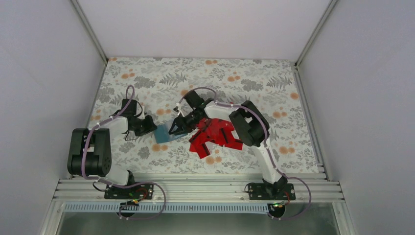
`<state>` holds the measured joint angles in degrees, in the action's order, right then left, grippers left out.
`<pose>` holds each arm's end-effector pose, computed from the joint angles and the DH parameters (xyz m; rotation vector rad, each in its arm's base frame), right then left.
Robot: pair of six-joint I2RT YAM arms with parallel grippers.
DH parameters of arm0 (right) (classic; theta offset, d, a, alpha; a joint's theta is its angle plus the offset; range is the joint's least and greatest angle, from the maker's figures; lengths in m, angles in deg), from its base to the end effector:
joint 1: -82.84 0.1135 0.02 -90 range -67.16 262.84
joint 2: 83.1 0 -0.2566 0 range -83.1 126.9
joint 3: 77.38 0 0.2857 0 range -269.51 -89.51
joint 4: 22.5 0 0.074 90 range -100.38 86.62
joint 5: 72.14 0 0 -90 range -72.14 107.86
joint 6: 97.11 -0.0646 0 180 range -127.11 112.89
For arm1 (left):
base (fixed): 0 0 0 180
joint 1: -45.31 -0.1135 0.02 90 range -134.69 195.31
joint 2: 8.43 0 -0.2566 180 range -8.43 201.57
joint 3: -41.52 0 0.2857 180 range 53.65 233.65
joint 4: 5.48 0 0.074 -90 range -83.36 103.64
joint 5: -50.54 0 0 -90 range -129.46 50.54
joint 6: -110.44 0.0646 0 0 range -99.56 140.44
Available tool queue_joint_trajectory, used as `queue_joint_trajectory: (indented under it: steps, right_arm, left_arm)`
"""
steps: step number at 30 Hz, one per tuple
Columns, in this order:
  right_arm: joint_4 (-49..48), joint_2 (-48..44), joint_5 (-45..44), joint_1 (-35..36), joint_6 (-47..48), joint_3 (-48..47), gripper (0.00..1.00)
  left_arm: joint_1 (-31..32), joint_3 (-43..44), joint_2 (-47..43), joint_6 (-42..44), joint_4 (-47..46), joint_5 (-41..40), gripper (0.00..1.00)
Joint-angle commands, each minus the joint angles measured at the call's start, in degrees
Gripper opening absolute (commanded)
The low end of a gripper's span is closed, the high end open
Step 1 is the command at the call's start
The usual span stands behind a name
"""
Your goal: Put the credit cards into the card holder
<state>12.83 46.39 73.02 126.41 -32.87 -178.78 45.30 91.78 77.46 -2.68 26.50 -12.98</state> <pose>0.3147 0.3726 0.0778 0.7102 -2.4870 -1.4477 0.2840 -0.0288 0.0811 -0.4272 2.7283 -0.7453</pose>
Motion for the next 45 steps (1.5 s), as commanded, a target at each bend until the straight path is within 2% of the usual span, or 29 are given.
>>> queue_joint_trajectory:
  steps: [1, 12, 20, 23, 28, 35, 37, 39, 42, 45]
  right_arm:
    - [-2.26, 2.68, 4.83, 1.83, -0.92, -3.45, 0.5]
    - [-0.52, 6.12, 7.03, 3.8, -1.7, -11.28, 0.5]
    - [-0.55, 8.77, 8.7, 5.11, -1.86, -13.5, 0.49]
    - [-1.34, 9.28, 9.64, 5.21, -1.93, -13.71, 0.49]
    - [-1.43, 10.54, 9.77, 5.2, -1.84, -13.78, 0.49]
    - [1.53, 11.82, 7.18, 5.01, -1.21, -15.73, 0.46]
    - [2.24, 12.05, 6.22, 4.99, -1.31, -15.73, 0.45]
    - [2.67, 12.1, 5.51, 4.91, -1.36, -15.82, 0.44]
    - [3.06, 11.98, 4.86, 4.86, -1.38, -16.14, 0.43]
    - [3.16, 11.18, 4.38, 4.69, -1.48, -16.2, 0.4]
  left_arm:
    - [-0.16, 0.03, 0.9, 0.94, -0.72, 0.91, 0.02]
    - [-0.16, 0.23, 1.47, 0.97, -1.06, 1.52, 0.02]
    - [-0.12, 0.47, 1.87, 0.38, -1.91, 2.93, 0.05]
    - [-0.19, 0.66, 1.88, 0.08, -2.11, 3.63, 0.15]
    - [-0.32, 2.42, 0.76, 0.3, 0.2, 4.03, 0.38]
    - [-1.13, 5.34, -2.74, 1.32, 4.76, 2.61, 0.64]
    - [-1.13, 6.6, -3.54, 1.49, 6.03, 1.8, 0.8]
    - [-1.13, 7.95, -4.49, 1.46, 7.05, 1.07, 0.84]
    - [-1.15, 8.5, -6.39, 1.0, 7.33, 1.24, 0.84]
    - [-1.21, 7.31, -7.34, 0.91, 4.6, 4.56, 0.78]
